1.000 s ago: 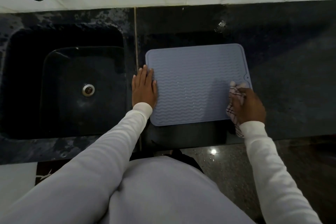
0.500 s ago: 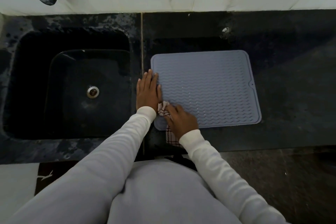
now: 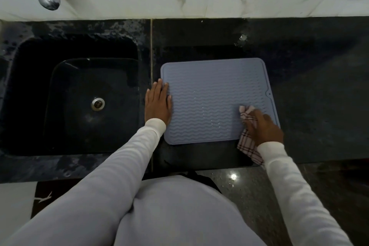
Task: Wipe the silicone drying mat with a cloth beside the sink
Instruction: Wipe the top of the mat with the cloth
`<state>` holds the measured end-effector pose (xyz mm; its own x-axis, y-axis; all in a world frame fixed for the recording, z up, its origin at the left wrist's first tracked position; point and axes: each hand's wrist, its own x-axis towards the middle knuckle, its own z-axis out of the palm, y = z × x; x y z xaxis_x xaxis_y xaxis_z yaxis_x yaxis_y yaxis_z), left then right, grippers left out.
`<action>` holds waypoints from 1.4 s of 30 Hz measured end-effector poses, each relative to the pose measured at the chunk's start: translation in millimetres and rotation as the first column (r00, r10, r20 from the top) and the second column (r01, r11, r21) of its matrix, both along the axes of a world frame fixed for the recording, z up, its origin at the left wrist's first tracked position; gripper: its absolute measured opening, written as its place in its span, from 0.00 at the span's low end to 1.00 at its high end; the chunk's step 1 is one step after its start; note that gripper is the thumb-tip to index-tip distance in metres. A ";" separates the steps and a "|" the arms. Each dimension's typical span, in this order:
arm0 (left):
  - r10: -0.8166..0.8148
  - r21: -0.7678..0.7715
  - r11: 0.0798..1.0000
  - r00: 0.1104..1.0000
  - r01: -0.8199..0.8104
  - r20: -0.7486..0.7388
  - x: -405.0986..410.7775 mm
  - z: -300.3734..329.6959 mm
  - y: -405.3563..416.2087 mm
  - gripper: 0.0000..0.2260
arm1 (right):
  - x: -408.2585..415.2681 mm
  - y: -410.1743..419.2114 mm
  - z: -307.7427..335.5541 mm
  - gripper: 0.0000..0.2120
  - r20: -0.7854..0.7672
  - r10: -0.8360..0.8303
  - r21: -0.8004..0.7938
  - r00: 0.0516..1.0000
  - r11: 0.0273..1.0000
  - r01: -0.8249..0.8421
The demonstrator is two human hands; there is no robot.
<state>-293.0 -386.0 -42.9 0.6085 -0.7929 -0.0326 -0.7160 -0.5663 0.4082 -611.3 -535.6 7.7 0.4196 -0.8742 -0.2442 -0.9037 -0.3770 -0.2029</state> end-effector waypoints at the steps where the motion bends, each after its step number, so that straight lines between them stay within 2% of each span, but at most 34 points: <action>1: -0.002 0.002 1.000 1.000 0.002 0.005 0.3 0.2 -0.4 0.23 | -11.0 -10.6 0.7 0.22 -0.014 -0.027 -0.009 1.000 1.000 0.026; 6: -0.006 0.024 1.000 1.000 0.006 0.020 -1.0 -0.8 -0.5 0.23 | -51.9 -45.3 5.7 0.23 -0.037 -0.162 -0.035 0.986 0.986 0.160; 13: -0.014 0.038 0.999 0.999 0.013 0.032 -3.4 1.9 -0.8 0.23 | -43.8 -31.9 8.9 0.24 0.038 -0.235 0.011 0.971 0.972 0.235; 15: -0.011 0.038 0.999 0.999 0.010 0.038 -2.3 1.9 -0.5 0.23 | -29.6 -19.2 18.5 0.21 0.070 -0.204 -0.006 0.976 0.979 0.205; 18: -0.016 0.048 0.999 0.999 0.014 0.046 -2.4 0.4 -0.5 0.23 | 6.2 10.0 29.4 0.19 0.220 -0.117 0.009 0.968 0.993 0.118; 21: -0.015 0.054 0.998 0.999 0.012 0.051 -3.2 -0.4 0.2 0.23 | 56.7 49.5 31.7 0.18 0.378 0.015 0.069 0.926 0.997 -0.045; 23: -0.018 0.050 0.999 0.999 0.016 0.048 -3.1 -0.1 0.1 0.23 | 92.8 78.8 28.9 0.19 0.405 0.114 0.090 0.907 0.982 -0.164; 25: -0.024 0.043 0.999 0.999 0.022 0.046 -1.4 -0.9 -0.4 0.23 | 125.3 108.0 22.0 0.20 0.348 0.227 0.125 0.910 0.950 -0.285; 28: -0.024 0.024 0.999 0.998 0.023 0.058 0.2 -2.5 -0.1 0.22 | 151.3 142.7 3.0 0.24 0.161 0.409 0.059 0.898 0.905 -0.422; 30: -0.026 0.026 0.999 0.998 0.025 0.063 -0.2 -3.5 0.4 0.23 | 149.4 152.5 -3.3 0.30 0.100 0.431 0.017 0.897 0.900 -0.435; 32: -0.029 0.036 0.999 0.997 0.026 0.068 -0.3 -3.7 0.7 0.23 | 141.4 151.0 -7.5 0.34 0.095 0.422 -0.034 0.902 0.906 -0.421; 36: -0.042 0.065 0.997 0.996 0.037 0.075 -0.5 -4.4 1.1 0.23 | 121.0 137.0 -0.8 0.28 0.179 0.343 -0.100 0.922 0.939 -0.330; 39: -0.042 0.073 0.997 0.997 0.037 0.067 0.1 -4.4 0.8 0.23 | 94.5 120.3 10.2 0.34 0.194 0.372 -0.115 0.908 0.928 -0.355; 42: -0.040 0.083 0.996 0.997 0.035 0.067 0.8 -5.4 0.9 0.23 | 66.0 93.2 7.7 0.23 0.077 0.102 0.049 0.992 0.993 -0.106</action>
